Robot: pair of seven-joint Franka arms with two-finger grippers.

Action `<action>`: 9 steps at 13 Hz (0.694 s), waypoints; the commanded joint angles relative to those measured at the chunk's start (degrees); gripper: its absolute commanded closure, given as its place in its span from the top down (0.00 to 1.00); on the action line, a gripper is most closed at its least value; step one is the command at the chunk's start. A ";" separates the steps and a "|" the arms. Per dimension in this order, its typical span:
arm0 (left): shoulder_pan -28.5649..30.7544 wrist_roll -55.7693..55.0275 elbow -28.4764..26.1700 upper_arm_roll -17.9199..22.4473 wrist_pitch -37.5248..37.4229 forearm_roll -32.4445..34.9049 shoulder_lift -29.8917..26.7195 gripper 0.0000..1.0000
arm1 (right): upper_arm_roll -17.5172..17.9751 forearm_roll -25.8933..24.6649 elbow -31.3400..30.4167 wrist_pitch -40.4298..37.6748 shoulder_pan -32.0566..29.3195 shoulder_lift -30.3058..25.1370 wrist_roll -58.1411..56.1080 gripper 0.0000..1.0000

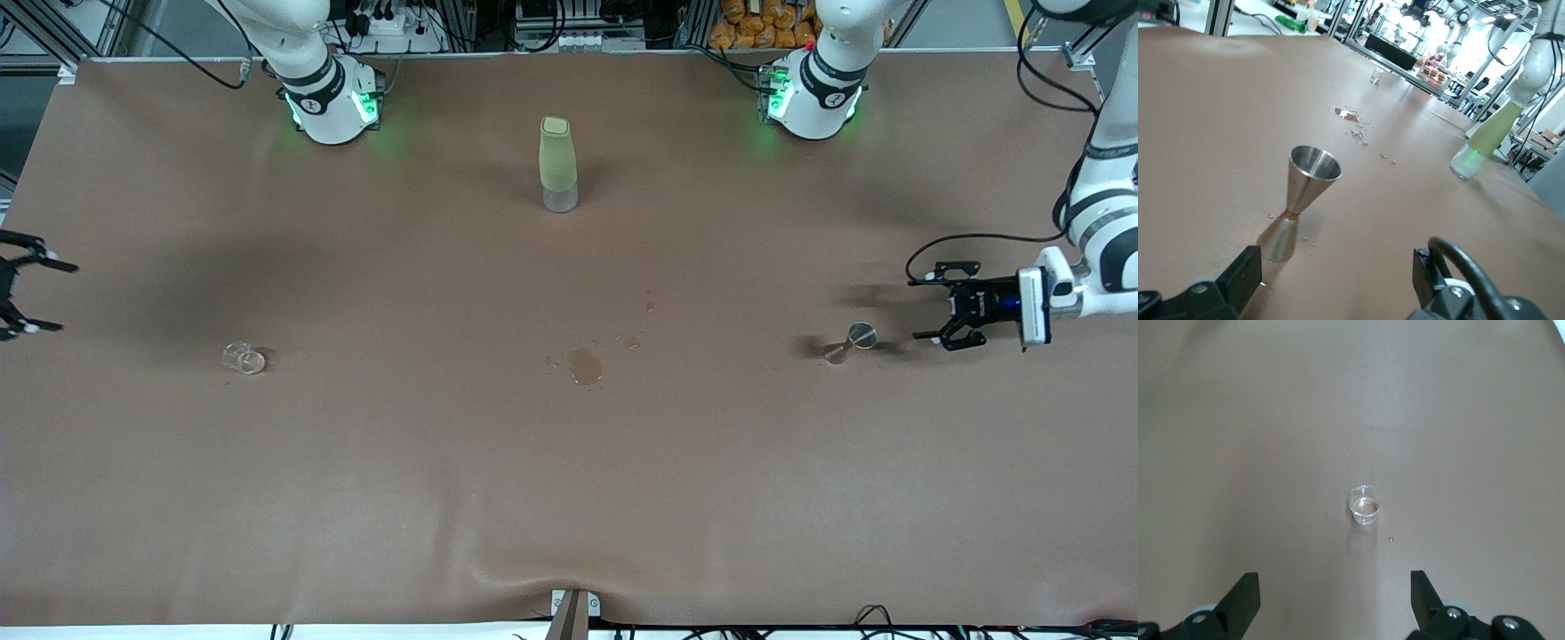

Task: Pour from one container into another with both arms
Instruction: 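Lower the left gripper to the jigger while the right gripper reaches the cup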

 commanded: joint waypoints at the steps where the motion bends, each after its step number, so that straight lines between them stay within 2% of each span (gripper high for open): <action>1: -2.36 7.14 2.30 0.14 -1.54 -1.79 3.00 1.00 | -3.51 8.18 1.32 -0.42 1.15 7.01 -7.63 1.00; 4: -3.43 15.50 3.79 0.14 -1.45 -4.08 4.23 1.00 | -4.74 17.40 1.32 -0.85 0.53 14.31 -13.53 1.00; 7: -3.43 22.09 7.65 0.05 -1.45 -4.69 8.36 0.96 | -5.01 24.79 0.10 -1.38 -0.26 18.19 -19.32 1.00; 9: -4.13 23.69 8.01 0.14 -1.28 -5.83 8.98 0.93 | -5.01 28.58 -1.57 -1.47 -0.87 20.48 -23.63 1.00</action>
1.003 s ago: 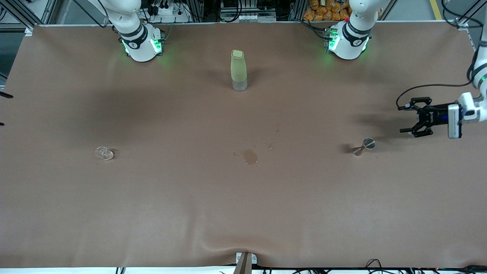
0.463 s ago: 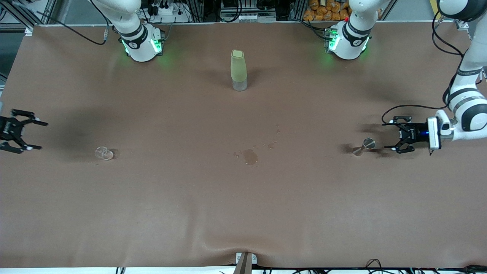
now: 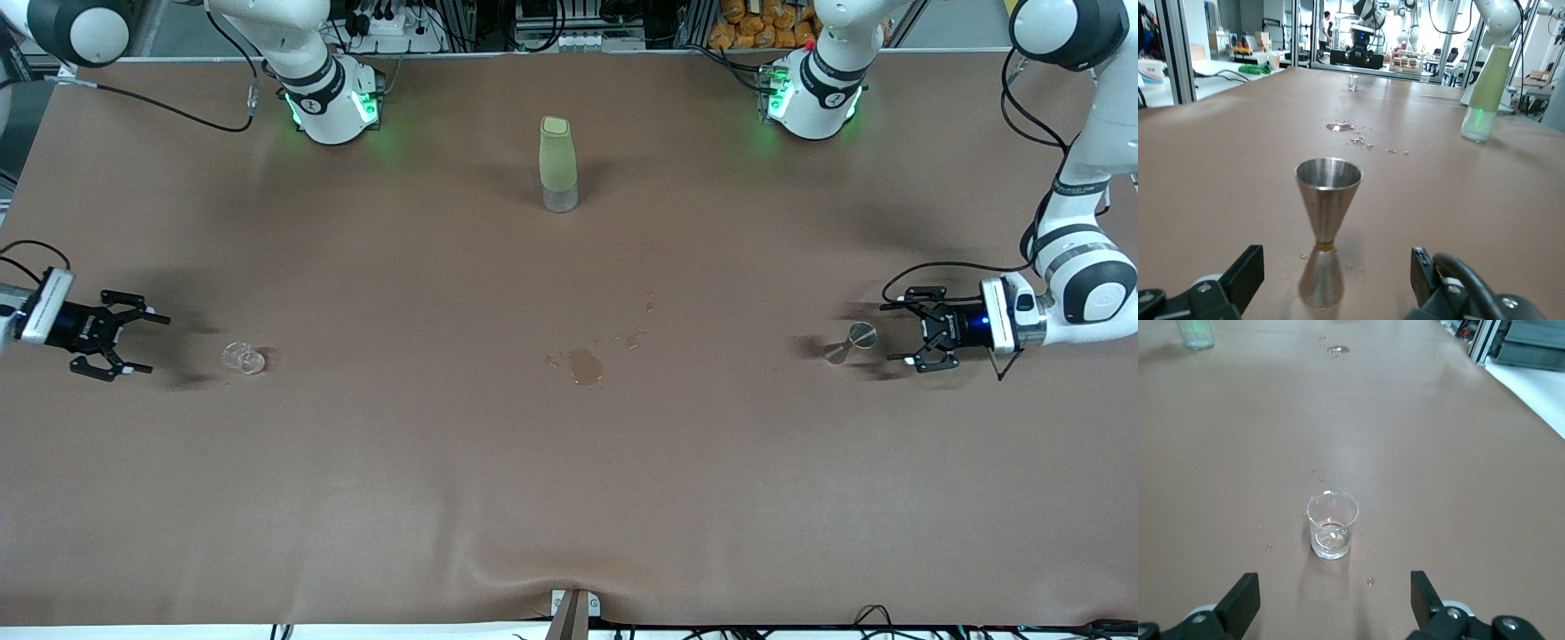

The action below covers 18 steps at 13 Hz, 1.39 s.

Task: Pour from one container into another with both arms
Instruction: 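Close the left gripper on the jigger while the right gripper grasps the cup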

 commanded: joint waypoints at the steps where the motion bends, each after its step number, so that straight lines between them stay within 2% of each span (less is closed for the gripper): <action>1: -0.94 3.84 2.37 0.32 -0.98 -1.54 2.04 0.86 | -0.29 6.09 -1.86 -1.32 -1.04 2.61 -5.81 1.00; 3: -2.25 7.10 2.46 0.32 -0.80 -2.15 2.04 0.82 | -0.29 10.05 -2.30 -2.46 -1.22 5.94 -10.29 1.00; 7: -4.44 8.07 2.46 0.49 0.51 -2.60 2.74 0.82 | -0.29 17.17 -2.30 -6.23 -1.22 12.27 -16.27 1.00; 10: -4.54 8.95 2.46 0.49 0.60 -3.04 4.06 0.80 | -0.29 19.64 -2.30 -7.03 -0.96 14.83 -17.69 1.00; 14: -4.54 9.22 2.37 0.49 0.95 -3.39 5.03 0.75 | 0.32 20.44 -2.48 -8.43 -0.43 15.45 -17.69 1.00; 18: -4.63 9.31 2.37 0.40 0.95 -4.35 5.38 0.66 | 0.41 22.63 -4.50 -9.23 1.32 15.54 -17.78 1.00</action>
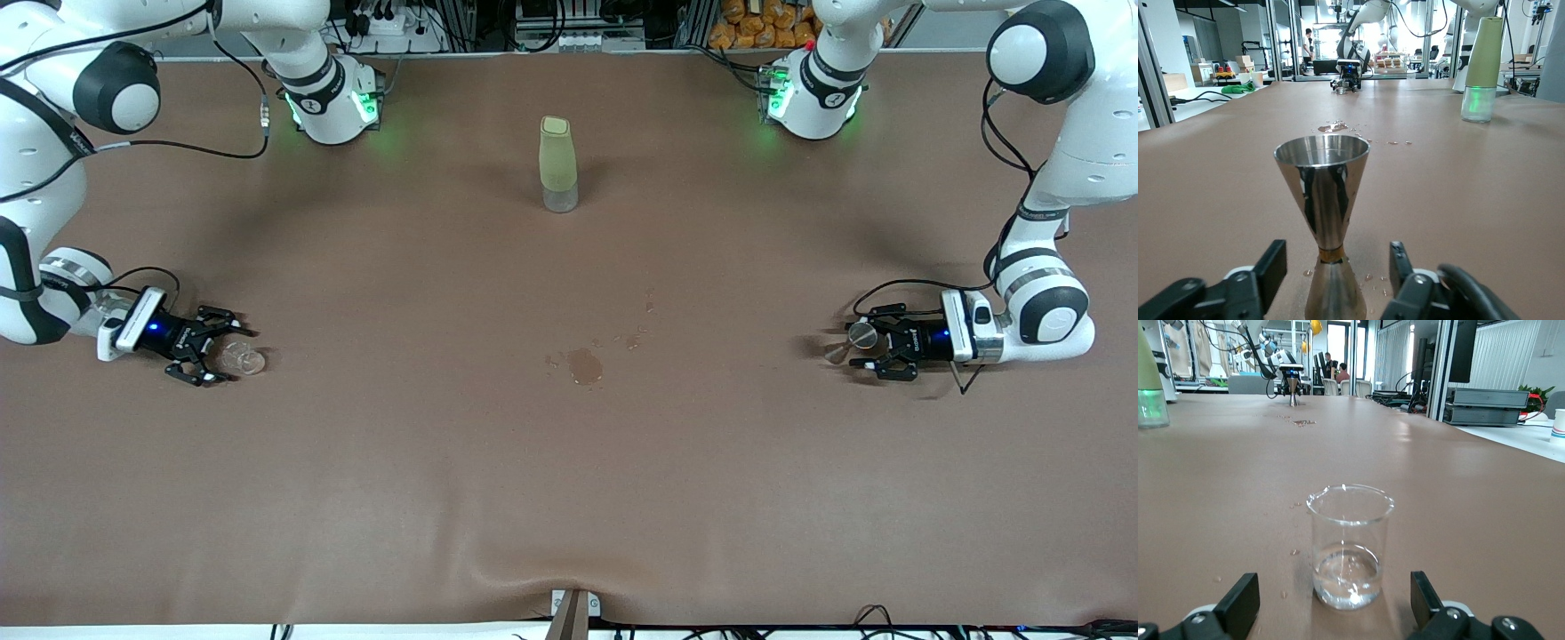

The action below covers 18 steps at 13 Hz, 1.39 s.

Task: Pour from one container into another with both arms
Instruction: 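Close the left gripper on the jigger while the right gripper grasps the cup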

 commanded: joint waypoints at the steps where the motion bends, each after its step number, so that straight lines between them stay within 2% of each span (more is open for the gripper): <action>1: -0.39 1.11 0.79 0.31 -0.01 -1.76 0.79 0.65 | 0.27 2.99 -1.59 -0.72 1.01 0.78 -11.17 1.00; 2: -0.48 1.20 0.79 0.31 -0.01 -1.76 0.79 0.64 | 0.80 3.26 -1.85 -0.64 1.10 0.78 -11.35 1.00; 4: -0.48 1.11 0.79 0.22 0.08 -1.76 0.88 0.57 | 1.77 4.22 -2.20 -0.55 1.80 0.78 -11.35 1.00; 6: -0.48 1.20 0.79 0.31 0.08 -2.46 1.23 0.57 | 2.65 5.36 -2.90 -0.37 2.33 0.78 -11.44 1.00; 8: -0.48 1.20 0.79 0.22 0.08 -2.46 1.23 0.53 | 2.74 5.89 -2.90 -0.19 2.94 0.78 -11.44 1.00; 9: -0.48 1.20 0.79 0.22 0.08 -2.46 1.23 0.53 | 2.74 6.07 -2.90 -0.19 3.12 0.78 -11.52 0.93; 10: -0.48 1.20 0.79 0.22 0.08 -2.55 1.23 0.53 | 2.74 6.07 -2.90 -0.11 3.12 0.78 -11.53 0.62; 11: -0.57 1.20 0.79 0.22 0.08 -2.55 1.23 0.53 | 2.74 6.07 -2.99 -0.19 3.21 0.78 -11.44 0.21; 12: -0.57 1.20 0.79 0.22 0.08 -2.55 1.23 0.53 | 2.74 6.07 -2.99 -0.19 3.29 0.78 -11.00 0.00; 18: -0.57 1.20 0.79 -0.31 0.08 -2.55 1.23 0.49 | 3.09 6.07 -3.52 -0.54 6.01 0.52 -5.13 0.00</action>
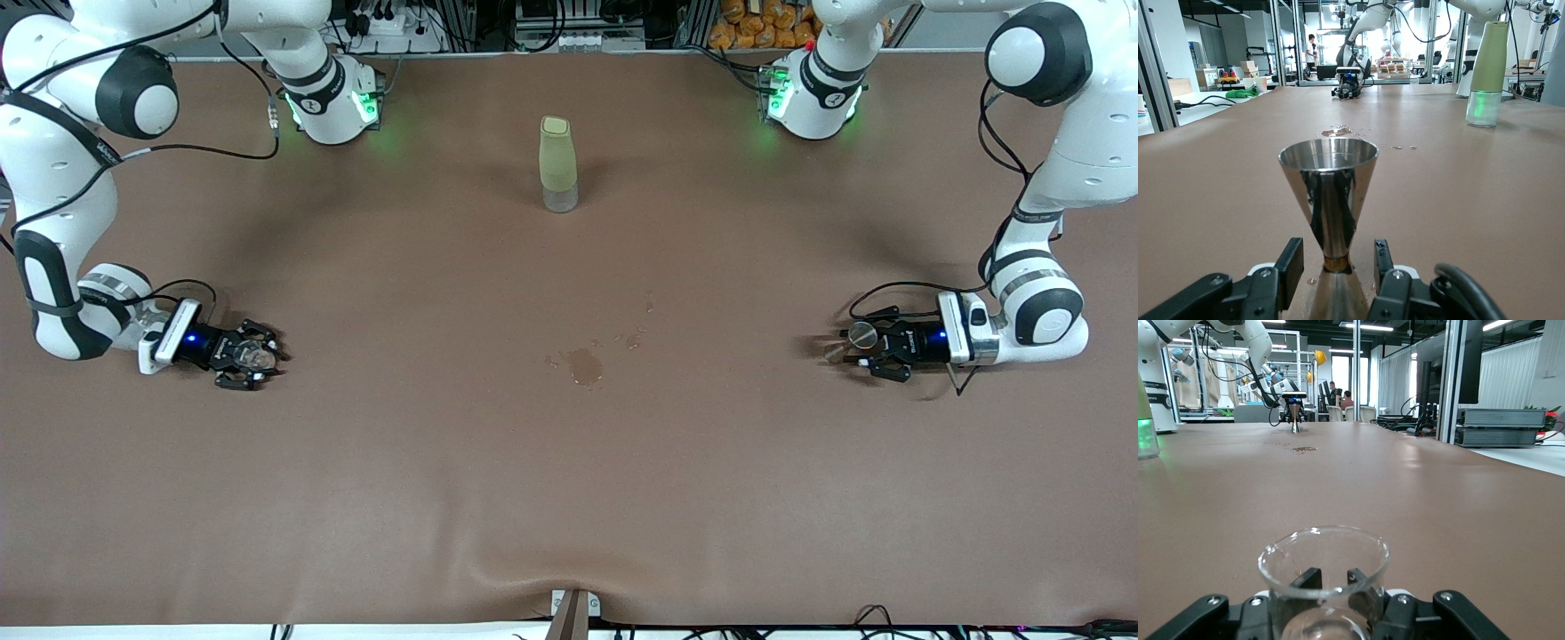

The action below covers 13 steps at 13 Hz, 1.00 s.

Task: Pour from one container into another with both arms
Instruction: 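Lift the jigger with the left gripper while the right gripper lifts the cup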

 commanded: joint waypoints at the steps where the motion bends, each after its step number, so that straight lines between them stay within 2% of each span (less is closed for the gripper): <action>1: -0.36 1.16 0.74 0.10 0.07 -1.53 0.72 0.47 | 0.12 1.65 -1.74 -0.42 2.45 -0.50 -5.40 0.00; 5: -0.36 1.07 0.74 0.19 0.07 -1.62 0.72 0.35 | 0.29 1.65 -1.74 -1.48 5.79 -4.27 2.94 0.00; 6: -0.36 0.81 0.74 0.11 0.07 -1.62 0.72 0.22 | 0.21 1.65 -1.74 -2.18 6.49 -5.76 6.01 0.00; 9: -0.36 0.29 0.74 0.10 0.07 -1.62 0.72 0.00 | 0.21 1.65 -1.74 -4.20 8.51 -9.46 12.53 0.00; 11: -0.36 0.28 0.74 0.11 0.07 -1.62 0.72 0.00 | 0.21 1.65 -1.83 -5.34 9.48 -12.44 16.91 0.00; 13: -1.23 0.28 0.83 -0.24 -0.01 -1.62 0.37 0.00 | -0.06 1.65 -4.80 -5.52 10.62 -17.44 22.27 0.00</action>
